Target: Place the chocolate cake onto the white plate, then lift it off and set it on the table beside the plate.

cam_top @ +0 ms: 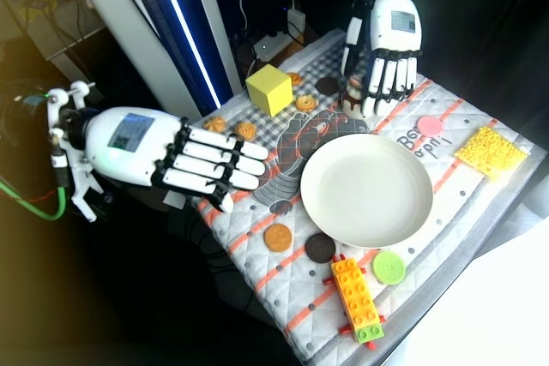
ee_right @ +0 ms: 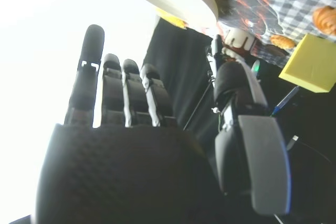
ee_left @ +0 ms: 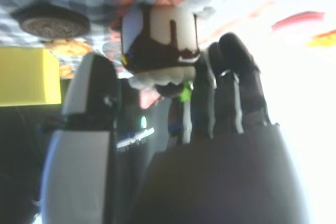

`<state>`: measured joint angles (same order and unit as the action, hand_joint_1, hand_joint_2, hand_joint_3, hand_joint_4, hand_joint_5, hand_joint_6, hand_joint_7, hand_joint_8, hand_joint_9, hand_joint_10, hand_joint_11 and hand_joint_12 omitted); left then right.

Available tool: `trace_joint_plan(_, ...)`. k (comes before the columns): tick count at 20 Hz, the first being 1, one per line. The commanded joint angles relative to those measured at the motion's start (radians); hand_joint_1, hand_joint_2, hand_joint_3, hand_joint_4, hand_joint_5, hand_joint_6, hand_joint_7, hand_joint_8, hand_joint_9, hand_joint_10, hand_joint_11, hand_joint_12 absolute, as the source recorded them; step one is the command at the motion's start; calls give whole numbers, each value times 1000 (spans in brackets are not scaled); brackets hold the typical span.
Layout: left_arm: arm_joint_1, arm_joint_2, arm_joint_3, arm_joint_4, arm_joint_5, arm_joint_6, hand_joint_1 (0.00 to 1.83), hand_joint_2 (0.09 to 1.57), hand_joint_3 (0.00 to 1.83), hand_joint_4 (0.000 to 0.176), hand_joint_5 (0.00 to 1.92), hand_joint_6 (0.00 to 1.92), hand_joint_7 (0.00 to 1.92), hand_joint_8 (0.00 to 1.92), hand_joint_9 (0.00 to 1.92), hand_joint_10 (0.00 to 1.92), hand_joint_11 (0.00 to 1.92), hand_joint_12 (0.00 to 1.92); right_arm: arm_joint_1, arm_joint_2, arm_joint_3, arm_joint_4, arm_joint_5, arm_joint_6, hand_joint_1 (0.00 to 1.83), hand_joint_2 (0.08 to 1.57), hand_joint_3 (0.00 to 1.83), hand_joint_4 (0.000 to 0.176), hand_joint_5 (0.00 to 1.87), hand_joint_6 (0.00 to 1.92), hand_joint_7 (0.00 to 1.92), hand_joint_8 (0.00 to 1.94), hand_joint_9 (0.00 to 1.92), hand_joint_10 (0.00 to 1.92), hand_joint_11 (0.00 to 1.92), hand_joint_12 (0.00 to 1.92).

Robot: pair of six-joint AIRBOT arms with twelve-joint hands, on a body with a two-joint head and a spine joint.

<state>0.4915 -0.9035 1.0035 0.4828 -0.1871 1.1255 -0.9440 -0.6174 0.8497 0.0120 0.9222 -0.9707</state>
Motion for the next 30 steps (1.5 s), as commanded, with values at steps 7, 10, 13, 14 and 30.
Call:
trace_joint_plan(7, -46, 43, -21, -22, -158, 0, 963, 1459, 7, 17, 437, 1791, 386, 1914, 201, 1921, 401, 1921, -10, 2, -6, 51, 150, -3, 327, 1297, 0, 19, 0, 0, 0, 0, 25, 16, 0, 1103)
trace_joint_plan(10, -113, 40, -15, -10, -186, 0, 950, 1471, 0, 23, 425, 1815, 372, 1920, 169, 1914, 330, 1921, -13, 4, -9, 58, 157, -3, 318, 1294, 0, 23, 0, 0, 0, 0, 26, 18, 0, 979)
trace_joint_plan(13, -217, -77, 87, -10, -132, -1, 961, 1462, 5, 15, 450, 1835, 359, 1877, 138, 1874, 279, 1921, -13, 4, -9, 60, 159, -3, 310, 1310, 1, 16, 0, 0, 0, 0, 22, 16, 0, 1018)
trace_joint_plan(14, -222, -86, 95, -11, -130, -1, 961, 1462, 5, 15, 450, 1835, 359, 1877, 138, 1874, 279, 1921, -13, 4, -8, 60, 159, -3, 310, 1310, 1, 16, 0, 0, 0, 0, 22, 16, 0, 1018)
trace_joint_plan(30, -280, -511, 444, -311, 60, 203, 1039, 1330, 0, 0, 582, 1580, 186, 1372, 180, 1482, 150, 1846, -20, -3, 0, 62, 156, -2, 402, 1295, 0, 41, 0, 0, 0, 0, 0, 0, 0, 1144)
